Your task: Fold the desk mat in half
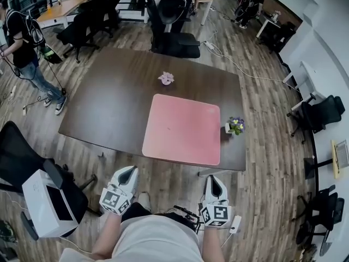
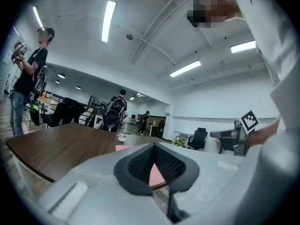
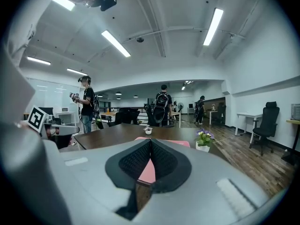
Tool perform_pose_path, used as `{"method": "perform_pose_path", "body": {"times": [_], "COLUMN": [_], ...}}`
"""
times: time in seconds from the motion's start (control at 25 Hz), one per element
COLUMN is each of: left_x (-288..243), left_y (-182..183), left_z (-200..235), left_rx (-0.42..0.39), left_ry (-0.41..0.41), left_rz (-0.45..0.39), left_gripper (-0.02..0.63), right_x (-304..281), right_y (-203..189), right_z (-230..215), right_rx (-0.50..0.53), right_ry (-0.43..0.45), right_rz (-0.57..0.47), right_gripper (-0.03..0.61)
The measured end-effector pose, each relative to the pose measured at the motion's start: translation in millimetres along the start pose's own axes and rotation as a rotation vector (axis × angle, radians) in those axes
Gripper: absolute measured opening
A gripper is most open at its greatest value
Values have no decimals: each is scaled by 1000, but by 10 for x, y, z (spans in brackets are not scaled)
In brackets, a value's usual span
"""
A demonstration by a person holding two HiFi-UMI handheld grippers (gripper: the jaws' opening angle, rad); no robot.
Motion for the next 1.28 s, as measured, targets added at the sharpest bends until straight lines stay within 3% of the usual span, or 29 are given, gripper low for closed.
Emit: {"method": "perform_pose_path", "body": {"times": [0.48,0.88,1.28], "left_x": [-444,-1211,-1859], "left_y": [298,315,401], "left_z": [694,772,593], "left_rx": [14,14,-7], "left_ry": [-21,-6,49], "left_rz": [9,14,-13], "left_gripper": [3,3,3], "right_x": [-579,-1225,-1716], "right_y": [166,174,90], "right_z": [171,-463,-1153], "right_rx": [-12,-25,-29], "right_ry": [-72,-75,-18], "right_rz": [21,18,18], "right_gripper": [5,8,8]}}
Point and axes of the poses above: the fingertips, and each gripper's own axes: x backward along the fingers, z to its left, y out of its top, the point moved 10 cm from there along x, backward along the fingers, and after that the axes turned 9 degrees about x, right-handed, at the moved point
